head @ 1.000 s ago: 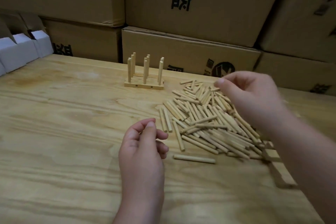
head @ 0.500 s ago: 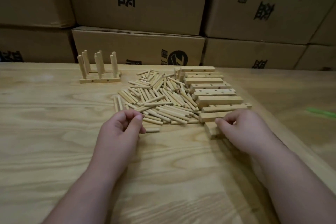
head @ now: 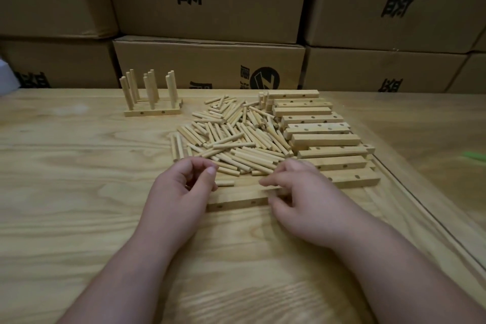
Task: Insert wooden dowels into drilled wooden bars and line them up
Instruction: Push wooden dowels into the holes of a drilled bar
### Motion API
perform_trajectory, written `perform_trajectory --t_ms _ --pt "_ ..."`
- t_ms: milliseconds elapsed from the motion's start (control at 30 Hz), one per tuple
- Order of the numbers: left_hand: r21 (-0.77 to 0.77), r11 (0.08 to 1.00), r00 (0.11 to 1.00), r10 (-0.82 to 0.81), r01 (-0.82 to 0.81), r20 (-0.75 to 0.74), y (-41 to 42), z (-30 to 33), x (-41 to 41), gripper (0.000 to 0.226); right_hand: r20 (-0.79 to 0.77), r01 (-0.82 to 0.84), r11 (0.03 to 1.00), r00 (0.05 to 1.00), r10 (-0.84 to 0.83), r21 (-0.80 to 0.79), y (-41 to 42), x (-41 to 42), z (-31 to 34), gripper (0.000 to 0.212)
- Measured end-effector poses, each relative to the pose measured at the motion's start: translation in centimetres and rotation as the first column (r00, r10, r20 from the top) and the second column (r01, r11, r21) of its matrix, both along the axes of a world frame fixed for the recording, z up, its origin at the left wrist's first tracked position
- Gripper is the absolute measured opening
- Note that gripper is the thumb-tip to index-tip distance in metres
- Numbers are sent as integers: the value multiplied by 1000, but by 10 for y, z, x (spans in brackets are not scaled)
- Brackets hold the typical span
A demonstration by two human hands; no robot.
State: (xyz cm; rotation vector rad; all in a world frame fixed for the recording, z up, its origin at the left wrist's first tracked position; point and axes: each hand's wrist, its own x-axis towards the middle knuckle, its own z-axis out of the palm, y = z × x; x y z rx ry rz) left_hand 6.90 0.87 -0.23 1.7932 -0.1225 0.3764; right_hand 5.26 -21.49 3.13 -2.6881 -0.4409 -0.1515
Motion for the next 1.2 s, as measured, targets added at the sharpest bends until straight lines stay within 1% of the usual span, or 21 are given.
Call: perform_trajectory --t_ms 67,133,200,233,267,333,367,433,500,567,633,667,700,767,833,900,967,1033,1100,1133,1200 --pt "25 1000 1000 -3 3 8 0 0 -1 22 -13 25 997 1000 -26 -68 -3 1 -3 38" --pt "74 997 1000 8 -10 20 0 -1 -1 21 -16 16 994 1000 -18 -110 -2 2 -6 28" --pt "100 994 998 31 -36 52 0 1 -2 15 1 10 994 1000 -10 -110 1 3 -8 25" --pt "76 996 996 40 -46 77 0 3 -3 12 19 12 997 1000 -10 -78 3 4 -8 25" --pt "17 998 993 57 -59 107 1 5 -3 19 38 16 1000 999 -16 -8 5 4 -8 25" --pt "-210 976 986 95 -66 134 2 8 -3 35 56 29 976 998 -42 215 11 4 -8 21" --pt "-321 945 988 100 -56 120 3 10 -2 38 50 36 944 997 -55 328 17 3 -8 20" --pt "-476 879 999 29 -8 36 3 12 -1 38 8 64 873 997 -78 483 30 3 -12 19" --pt "-523 852 997 -64 37 -33 2 13 0 27 -26 75 830 997 -72 553 43 4 -17 16" --pt "-586 810 994 -60 -3 -88 3 13 3 15 -20 45 800 999 -42 598 52 7 -22 7" --pt "-713 696 991 -16 -86 -135 9 15 7 11 16 -5 782 1000 -7 623 55 11 -24 21" --pt "-768 629 988 7 -122 -152 13 16 9 9 41 -29 801 999 5 598 54 13 -26 27" --pt "-799 582 986 29 -148 -162 16 17 12 9 56 -51 839 998 24 542 54 15 -27 30" --pt "-809 559 982 58 -182 -181 19 17 15 10 33 -85 927 996 78 366 55 18 -31 28" --pt "-790 581 979 70 -196 -191 16 16 16 13 11 -106 967 994 106 230 57 18 -34 31" --pt "-762 616 978 76 -197 -192 12 14 16 17 22 -112 980 994 110 167 60 16 -35 36" --pt "-733 656 981 68 -183 -184 10 14 14 22 46 -112 984 993 107 135 61 15 -34 40" --pt "-677 719 983 48 -158 -177 9 13 13 28 49 -108 984 994 102 144 61 16 -34 40" --pt "-612 783 985 6 -111 -171 9 10 12 21 49 -108 984 994 102 141 61 16 -34 40" --pt "-600 796 986 -20 -86 -168 9 10 12 21 43 -115 986 993 110 120 61 16 -34 42" --pt "-622 780 984 -47 -72 -172 10 10 13 24 29 -133 989 991 132 65 60 16 -33 48"
